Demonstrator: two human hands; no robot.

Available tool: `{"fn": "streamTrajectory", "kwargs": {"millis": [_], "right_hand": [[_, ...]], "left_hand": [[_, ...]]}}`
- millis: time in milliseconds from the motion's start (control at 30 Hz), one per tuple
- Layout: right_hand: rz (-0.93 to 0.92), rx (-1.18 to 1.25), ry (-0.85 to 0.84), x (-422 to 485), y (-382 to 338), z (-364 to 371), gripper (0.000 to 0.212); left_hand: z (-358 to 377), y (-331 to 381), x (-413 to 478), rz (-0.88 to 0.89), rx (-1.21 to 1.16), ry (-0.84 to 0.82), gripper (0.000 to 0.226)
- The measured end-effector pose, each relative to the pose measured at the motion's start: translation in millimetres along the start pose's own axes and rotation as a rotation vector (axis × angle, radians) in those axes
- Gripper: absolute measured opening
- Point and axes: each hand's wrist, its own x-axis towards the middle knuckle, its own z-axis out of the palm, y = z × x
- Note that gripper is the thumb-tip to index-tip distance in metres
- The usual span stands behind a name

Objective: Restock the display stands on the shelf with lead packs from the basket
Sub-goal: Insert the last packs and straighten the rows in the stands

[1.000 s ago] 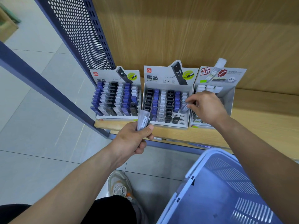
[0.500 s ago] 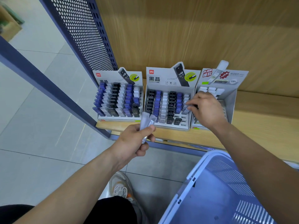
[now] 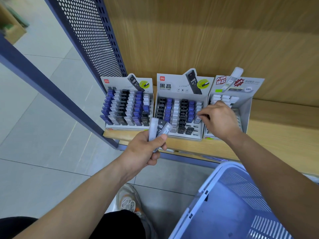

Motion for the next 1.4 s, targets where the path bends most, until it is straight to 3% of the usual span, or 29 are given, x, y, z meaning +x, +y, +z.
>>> {"fn": "streamTrajectory", "kwargs": {"millis": [133,233,333,467,567,667,733,867,1100,1400], "right_hand": [[0.099,0.354,0.031,-11.4,-35.7,-31.1,0.012],[0.147,0.852,-0.221,-22.3,-79.3,-53.1,0.017],[0.173,1.065,-0.332,-26.3,-93.4,-54.3,0.014],[0.202,1.118,-0.268,-26.0,-84.9,-59.1,0.012],[0.211,1.092,-0.246,-31.8,-79.8,-62.4,0.014],[0.212,1.118,-0.343,-39.6,-78.7,-62.5,0.01],[0.196,1.106,-0.371,-43.3,-78.9,-61.6,0.019],[0.146,0.975,-0.313,-43.5,-82.9,-56.0,0.017],[0.169,1.103,-0.296,-45.1,-94.4,-53.7,0.012],[0.206,1.215,-0.397,-47.9,-106.5,-51.0,0.027]], "left_hand": [[2.6,1.7,0.3,0.017,0.01,-0.018,0.015],[8.6,2.6,-1.1,0.017,-0.008,-0.058,0.014],[15.7,4.7,-4.8,0.03,-0.014,-0.112,0.013],[17.0,8.5,-6.1,0.065,-0.071,-0.08,0.027],[12.5,12.4,-5.4,0.091,-0.075,-0.044,0.022],[11.6,13.4,-5.9,0.092,-0.056,-0.021,0.015],[13.3,14.2,-7.5,0.089,-0.045,-0.023,0.017],[14.3,16.0,-9.2,0.076,-0.069,-0.001,0.02],[8.1,22.0,-10.4,0.099,-0.155,-0.005,0.043],[1.5,15.6,-8.8,0.193,-0.023,0.011,0.034]]}}
